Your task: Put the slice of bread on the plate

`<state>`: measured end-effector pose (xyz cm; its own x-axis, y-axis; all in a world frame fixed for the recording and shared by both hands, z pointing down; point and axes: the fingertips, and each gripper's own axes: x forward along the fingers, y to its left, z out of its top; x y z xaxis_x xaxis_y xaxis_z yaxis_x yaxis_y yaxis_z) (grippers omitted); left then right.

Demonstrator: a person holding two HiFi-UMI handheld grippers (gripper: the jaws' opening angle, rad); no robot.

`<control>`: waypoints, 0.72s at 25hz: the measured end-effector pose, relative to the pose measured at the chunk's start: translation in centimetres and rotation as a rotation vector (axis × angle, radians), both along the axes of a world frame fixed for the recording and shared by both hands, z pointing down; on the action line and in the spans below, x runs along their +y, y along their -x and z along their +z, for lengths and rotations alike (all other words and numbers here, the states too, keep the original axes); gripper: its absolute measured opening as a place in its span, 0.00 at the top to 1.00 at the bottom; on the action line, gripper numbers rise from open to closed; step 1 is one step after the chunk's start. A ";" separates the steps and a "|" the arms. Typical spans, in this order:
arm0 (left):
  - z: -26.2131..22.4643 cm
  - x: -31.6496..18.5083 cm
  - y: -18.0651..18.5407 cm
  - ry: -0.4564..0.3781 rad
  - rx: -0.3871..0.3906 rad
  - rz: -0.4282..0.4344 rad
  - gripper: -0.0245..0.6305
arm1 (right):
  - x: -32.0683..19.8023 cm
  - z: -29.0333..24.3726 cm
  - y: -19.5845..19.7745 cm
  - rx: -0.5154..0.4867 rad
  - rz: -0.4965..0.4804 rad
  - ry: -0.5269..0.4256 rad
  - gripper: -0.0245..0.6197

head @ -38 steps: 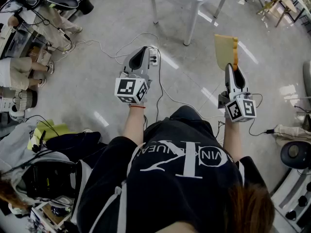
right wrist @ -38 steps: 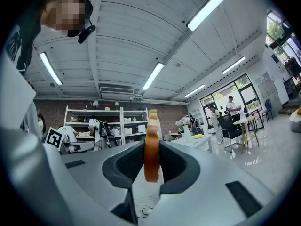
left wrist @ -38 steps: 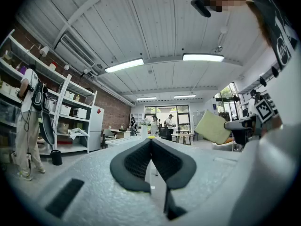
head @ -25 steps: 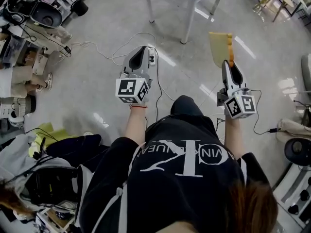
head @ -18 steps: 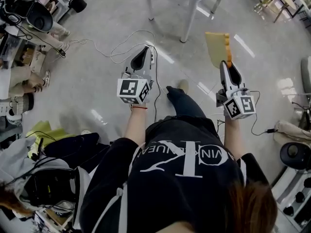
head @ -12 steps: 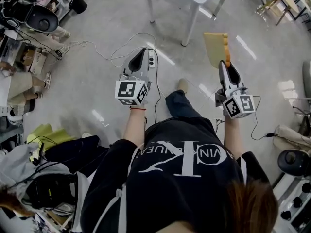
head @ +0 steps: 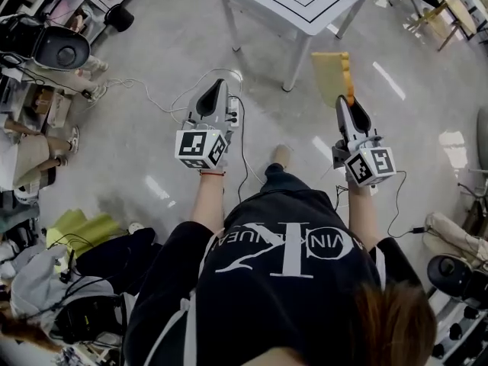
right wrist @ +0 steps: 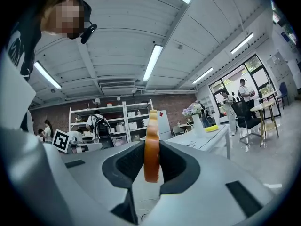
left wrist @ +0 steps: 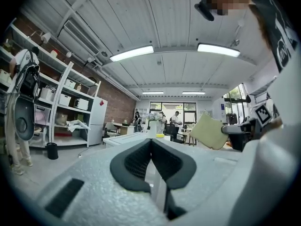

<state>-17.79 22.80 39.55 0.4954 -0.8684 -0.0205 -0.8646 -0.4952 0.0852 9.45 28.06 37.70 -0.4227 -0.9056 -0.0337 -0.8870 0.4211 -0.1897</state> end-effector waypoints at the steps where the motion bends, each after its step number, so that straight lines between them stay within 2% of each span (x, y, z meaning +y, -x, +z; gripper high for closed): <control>1: -0.1 -1.4 -0.2 0.002 0.004 -0.004 0.95 | -1.4 -0.1 -0.3 0.002 -0.004 0.002 0.82; 8: 0.5 -8.9 -2.0 0.020 0.010 -0.020 0.95 | -9.5 -0.4 -2.1 -0.005 -0.018 0.013 0.82; 18: 0.9 -14.0 -3.5 0.039 -0.017 -0.018 0.95 | -14.7 1.0 -3.5 -0.043 -0.017 0.044 0.82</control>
